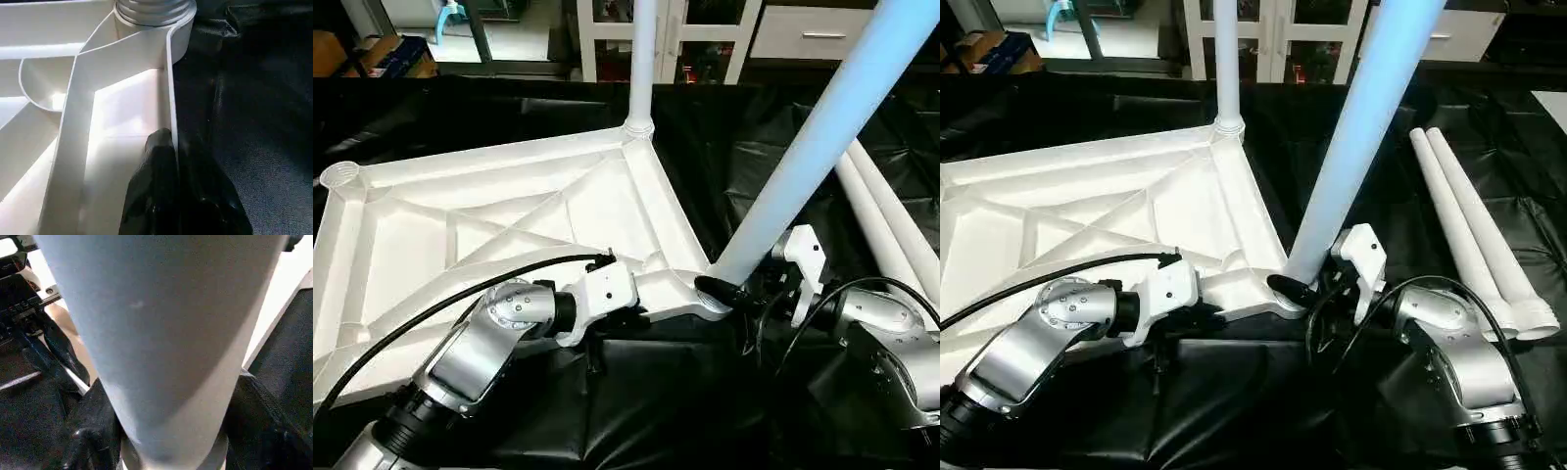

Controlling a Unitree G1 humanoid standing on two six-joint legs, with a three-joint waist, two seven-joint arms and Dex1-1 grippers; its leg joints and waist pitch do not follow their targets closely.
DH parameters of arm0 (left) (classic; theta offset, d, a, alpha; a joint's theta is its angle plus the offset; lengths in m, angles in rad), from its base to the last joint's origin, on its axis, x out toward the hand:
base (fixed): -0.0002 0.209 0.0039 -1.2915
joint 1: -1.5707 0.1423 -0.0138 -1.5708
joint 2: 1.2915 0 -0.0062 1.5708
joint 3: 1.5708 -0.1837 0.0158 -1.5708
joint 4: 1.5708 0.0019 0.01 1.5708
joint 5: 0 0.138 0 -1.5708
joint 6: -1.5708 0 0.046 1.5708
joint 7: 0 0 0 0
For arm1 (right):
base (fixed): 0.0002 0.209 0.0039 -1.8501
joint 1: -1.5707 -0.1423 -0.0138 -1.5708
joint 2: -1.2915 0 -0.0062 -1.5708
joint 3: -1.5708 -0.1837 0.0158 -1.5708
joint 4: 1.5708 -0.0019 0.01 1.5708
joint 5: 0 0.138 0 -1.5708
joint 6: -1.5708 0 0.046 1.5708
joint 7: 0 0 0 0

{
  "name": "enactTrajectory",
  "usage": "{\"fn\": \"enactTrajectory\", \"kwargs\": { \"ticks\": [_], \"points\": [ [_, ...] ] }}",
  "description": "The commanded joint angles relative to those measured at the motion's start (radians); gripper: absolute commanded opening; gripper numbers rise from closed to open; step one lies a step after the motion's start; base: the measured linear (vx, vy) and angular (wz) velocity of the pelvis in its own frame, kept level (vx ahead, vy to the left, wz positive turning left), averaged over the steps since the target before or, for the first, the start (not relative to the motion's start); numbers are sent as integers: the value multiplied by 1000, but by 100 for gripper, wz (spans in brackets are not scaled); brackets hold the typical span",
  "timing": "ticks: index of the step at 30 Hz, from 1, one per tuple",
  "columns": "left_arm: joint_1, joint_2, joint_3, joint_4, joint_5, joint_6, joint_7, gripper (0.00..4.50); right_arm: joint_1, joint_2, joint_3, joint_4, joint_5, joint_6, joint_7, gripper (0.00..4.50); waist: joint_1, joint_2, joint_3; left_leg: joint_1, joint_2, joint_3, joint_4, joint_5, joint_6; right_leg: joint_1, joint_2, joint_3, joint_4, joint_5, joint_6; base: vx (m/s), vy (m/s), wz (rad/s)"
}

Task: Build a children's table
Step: Insert table leg to table base

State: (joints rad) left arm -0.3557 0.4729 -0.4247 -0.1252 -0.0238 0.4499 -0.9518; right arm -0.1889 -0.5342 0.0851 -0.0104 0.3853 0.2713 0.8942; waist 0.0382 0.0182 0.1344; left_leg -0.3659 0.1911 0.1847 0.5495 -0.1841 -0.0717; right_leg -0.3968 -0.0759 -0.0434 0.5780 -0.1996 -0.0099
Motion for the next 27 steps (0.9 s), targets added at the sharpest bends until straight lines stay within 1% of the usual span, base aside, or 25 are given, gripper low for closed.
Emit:
{"fn": "enactTrajectory", "kwargs": {
  "ticks": [1,3,4,5,6,7,8,10,12,17,20,21,24,25,27],
  "points": [
    [1,-5,-17,-12,-5,-35,-13,0,81,-17,74,77,-56,74,22,235,-9,-5,-36,9,40,-8,-61,-145,91,32,-55,44,-62,-131,-228,0,0,0],
    [1,-5,-17,-12,-5,-35,-13,0,79,-18,74,76,-50,78,28,235,-9,-4,-36,10,40,-8,-61,-144,92,31,-54,44,-62,-128,-229,0,0,0],
    [0,-6,-18,-11,-5,-35,-12,0,77,-18,73,75,-46,80,32,291,-9,-5,-36,10,41,-8,-61,-146,92,31,-54,44,-62,-129,-230,0,0,0],
    [0,-6,-19,-12,-4,-35,-12,0,75,-19,72,73,-43,82,34,291,-10,-7,-36,9,40,-8,-61,-145,93,32,-54,44,-62,-128,-229,0,0,0],
    [1,-7,-19,-14,-5,-33,-11,0,74,-19,70,69,-37,85,39,305,-8,-5,-36,10,41,-8,-61,-146,93,31,-55,44,-62,-130,-230,0,0,0],
    [1,-7,-19,-16,-5,-32,-10,0,73,-19,69,66,-38,82,38,310,-9,-8,-37,10,40,-7,-61,-142,94,32,-54,44,-62,-127,-230,0,0,0],
    [3,-7,-19,-17,-5,-31,-10,0,70,-17,66,62,-48,67,25,310,-8,-6,-37,9,41,-8,-60,-133,96,32,-55,44,-60,-116,-232,0,0,0],
    [5,-6,-19,-20,-5,-29,-10,0,65,-12,60,59,-53,60,10,310,-8,-9,-38,7,40,-7,-59,-122,102,33,-54,44,-57,-93,-236,0,0,0],
    [7,-4,-20,-22,-5,-28,-9,0,58,-10,52,54,-46,56,11,310,-8,-8,-37,9,40,-6,-59,-132,103,31,-54,44,-59,-104,-235,0,0,0],
    [8,-1,-18,-23,-4,-28,-10,0,42,-13,35,32,-27,64,13,310,-9,-8,-36,10,41,-5,-60,-142,98,30,-54,45,-60,-121,-230,0,0,0],
    [7,0,-18,-21,-4,-29,-10,0,36,-15,21,20,-20,66,10,310,-9,-9,-37,9,40,-4,-59,-129,101,31,-53,45,-58,-104,-230,0,0,0],
    [7,0,-18,-22,-4,-29,-9,0,35,-16,17,16,-18,67,9,310,-8,-10,-37,9,40,-3,-58,-126,103,31,-54,46,-57,-100,-230,0,0,0],
    [8,1,-18,-22,-5,-29,-9,0,34,-18,6,8,-8,69,9,310,-8,-9,-37,10,40,-3,-58,-123,107,31,-54,46,-57,-98,-231,0,0,0],
    [8,1,-19,-20,-4,-30,-8,0,36,-20,-3,0,7,81,13,342,-8,-9,-37,10,40,-2,-57,-120,108,30,-54,46,-57,-95,-231,0,0,0],
    [8,1,-19,-20,-4,-31,-7,0,36,-21,-6,-4,12,86,14,348,-8,-9,-38,10,40,-2,-57,-114,112,31,-53,46,-55,-87,-234,0,0,0]
  ]
}}
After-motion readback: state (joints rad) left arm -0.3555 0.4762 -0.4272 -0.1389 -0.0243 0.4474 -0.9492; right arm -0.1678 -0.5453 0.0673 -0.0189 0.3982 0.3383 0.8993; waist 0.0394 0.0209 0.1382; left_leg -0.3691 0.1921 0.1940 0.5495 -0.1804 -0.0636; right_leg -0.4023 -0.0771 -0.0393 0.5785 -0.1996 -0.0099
